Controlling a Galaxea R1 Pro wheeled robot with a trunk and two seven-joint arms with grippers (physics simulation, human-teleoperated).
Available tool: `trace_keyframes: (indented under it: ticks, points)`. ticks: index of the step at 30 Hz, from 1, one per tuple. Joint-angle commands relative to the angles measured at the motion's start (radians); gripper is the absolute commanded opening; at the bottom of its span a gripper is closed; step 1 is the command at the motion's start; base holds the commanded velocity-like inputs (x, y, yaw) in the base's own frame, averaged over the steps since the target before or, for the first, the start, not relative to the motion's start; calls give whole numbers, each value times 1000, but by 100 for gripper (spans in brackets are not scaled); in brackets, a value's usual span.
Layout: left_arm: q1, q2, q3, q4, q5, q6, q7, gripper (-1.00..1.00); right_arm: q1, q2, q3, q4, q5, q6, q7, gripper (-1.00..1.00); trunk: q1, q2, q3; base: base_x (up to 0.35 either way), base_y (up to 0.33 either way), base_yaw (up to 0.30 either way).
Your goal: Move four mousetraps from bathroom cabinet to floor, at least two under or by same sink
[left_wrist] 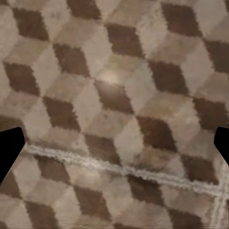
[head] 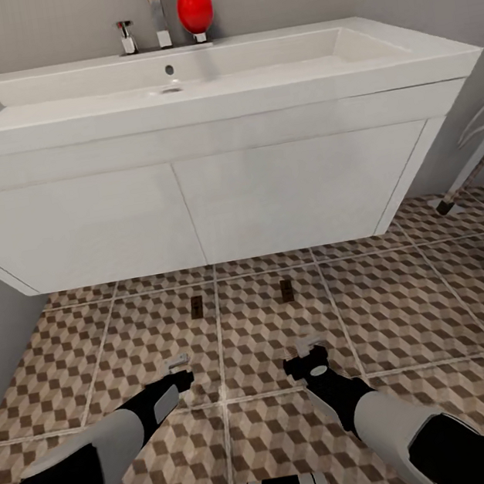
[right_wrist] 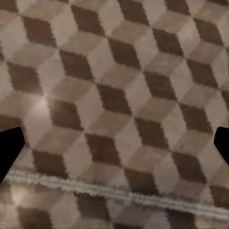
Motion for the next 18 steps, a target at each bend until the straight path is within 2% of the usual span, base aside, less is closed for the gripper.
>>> trace_keyframes:
  ticks: [1, 8, 11, 12, 13, 14, 18]
  points:
    - [8, 3, -7, -4, 3, 4, 8, 100, 11, 0, 9, 1, -8, -3, -5, 100, -1, 0, 3, 0, 0, 0]
    - [85, 0, -8, -6, 2, 3, 3, 100, 82, 0, 10, 10, 16, -13, -6, 100, -4, 2, 30, 0, 0, 0]
    - [126, -7, -9, -8, 1, 2, 2, 100, 120, 0, 10, 22, 49, -23, -6, 100, -5, 2, 42, 0, 0, 0]
    - [153, -12, -10, -8, -1, 1, 1, 100, 144, 0, 10, 31, 78, -33, -6, 100, -6, 3, 46, 0, 0, 0]
    - [153, -12, -10, -8, -1, 1, 1, 100, 144, 0, 10, 31, 78, -33, -6, 100, -6, 3, 50, 0, 0, 0]
    - [176, -14, -10, -6, -2, -1, 1, 100, 167, 0, 10, 40, 109, -45, -6, 100, -6, 3, 54, 0, 0, 0]
    - [214, -13, -10, -5, -2, -2, 1, 100, 204, 0, 9, 63, 155, -69, -7, 100, -8, 4, 69, 0, 0, 0]
